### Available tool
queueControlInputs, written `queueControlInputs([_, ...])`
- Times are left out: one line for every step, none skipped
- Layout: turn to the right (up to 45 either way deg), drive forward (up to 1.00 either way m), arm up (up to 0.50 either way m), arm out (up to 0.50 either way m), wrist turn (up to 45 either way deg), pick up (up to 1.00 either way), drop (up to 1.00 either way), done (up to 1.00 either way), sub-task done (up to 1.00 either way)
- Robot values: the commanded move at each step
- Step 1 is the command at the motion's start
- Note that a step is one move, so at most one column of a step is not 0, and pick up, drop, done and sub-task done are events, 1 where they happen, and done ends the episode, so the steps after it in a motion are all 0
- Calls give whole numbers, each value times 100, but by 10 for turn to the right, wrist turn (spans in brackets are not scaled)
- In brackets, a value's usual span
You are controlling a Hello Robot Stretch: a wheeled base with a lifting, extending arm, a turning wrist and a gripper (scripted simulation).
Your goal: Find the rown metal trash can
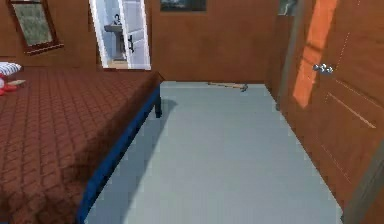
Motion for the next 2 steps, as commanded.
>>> queueControlInputs([0, 100, 0, 0, 0, 0, 0, 0, 0])
queueControlInputs([-30, 0, 0, 0, 0, 0, 0, 0, 0])
